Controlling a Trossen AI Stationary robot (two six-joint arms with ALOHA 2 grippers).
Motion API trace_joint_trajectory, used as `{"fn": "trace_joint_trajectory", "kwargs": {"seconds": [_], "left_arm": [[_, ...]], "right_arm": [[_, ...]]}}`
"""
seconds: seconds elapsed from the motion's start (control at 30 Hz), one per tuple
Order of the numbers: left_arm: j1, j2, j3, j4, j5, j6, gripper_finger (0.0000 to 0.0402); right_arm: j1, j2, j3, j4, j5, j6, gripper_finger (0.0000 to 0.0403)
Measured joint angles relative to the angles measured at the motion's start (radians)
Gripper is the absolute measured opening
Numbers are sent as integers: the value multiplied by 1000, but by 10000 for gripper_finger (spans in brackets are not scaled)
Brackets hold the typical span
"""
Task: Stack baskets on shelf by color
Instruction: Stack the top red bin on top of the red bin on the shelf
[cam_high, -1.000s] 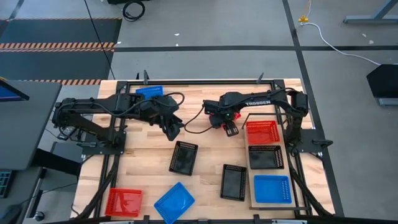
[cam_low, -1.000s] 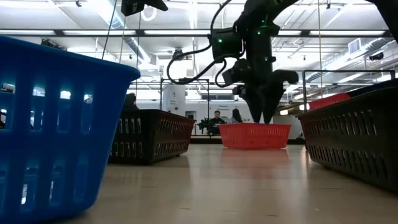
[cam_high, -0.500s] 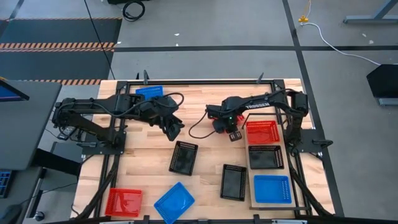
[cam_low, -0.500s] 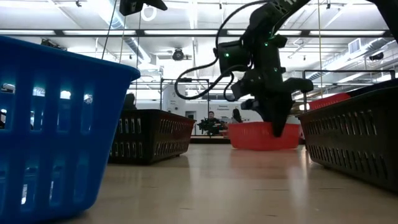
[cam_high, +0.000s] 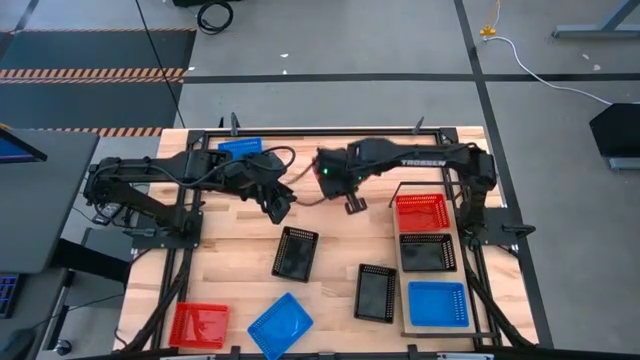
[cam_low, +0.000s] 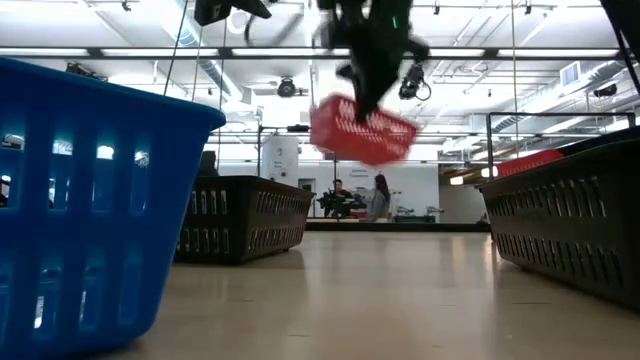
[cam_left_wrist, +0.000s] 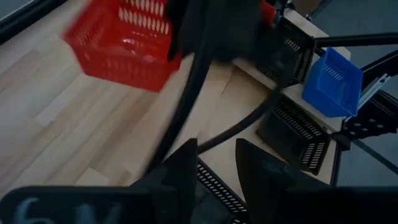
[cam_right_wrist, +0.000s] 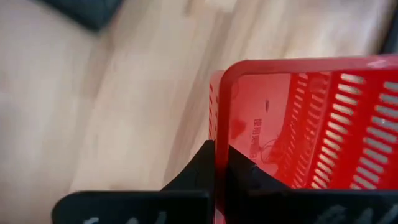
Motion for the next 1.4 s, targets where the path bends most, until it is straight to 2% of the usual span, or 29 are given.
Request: {"fn": "trace_joint_trajectory", "kwargs": {"seconds": [0.1, 0.17, 0.33, 0.5, 0.73, 0.93, 1.13, 1.4], "left_arm": [[1, 0, 0, 0, 3, 23, 117], [4, 1, 0, 2, 3, 46, 117], [28, 1, 0, 35, 2, 106, 117], [51, 1, -1, 102, 4, 180, 117], [56, 1, -2, 80, 8, 265, 117], [53, 3, -2, 40, 32, 349, 117], [54, 1, -1, 30, 96, 416, 117], [55, 1, -1, 88, 163, 454, 117]], "right_arm": [[-3, -1, 142, -131, -23, 116, 8], [-8, -1, 212, -220, -76, 227, 6], [-2, -2, 261, -411, -197, 468, 9], [53, -18, 199, -397, -288, 645, 8], [140, -26, 69, -397, -304, 826, 8], [217, -55, -29, -388, -278, 889, 8], [278, -208, -199, -401, -267, 1033, 8], [317, -433, -427, -401, -185, 1021, 8]]}}
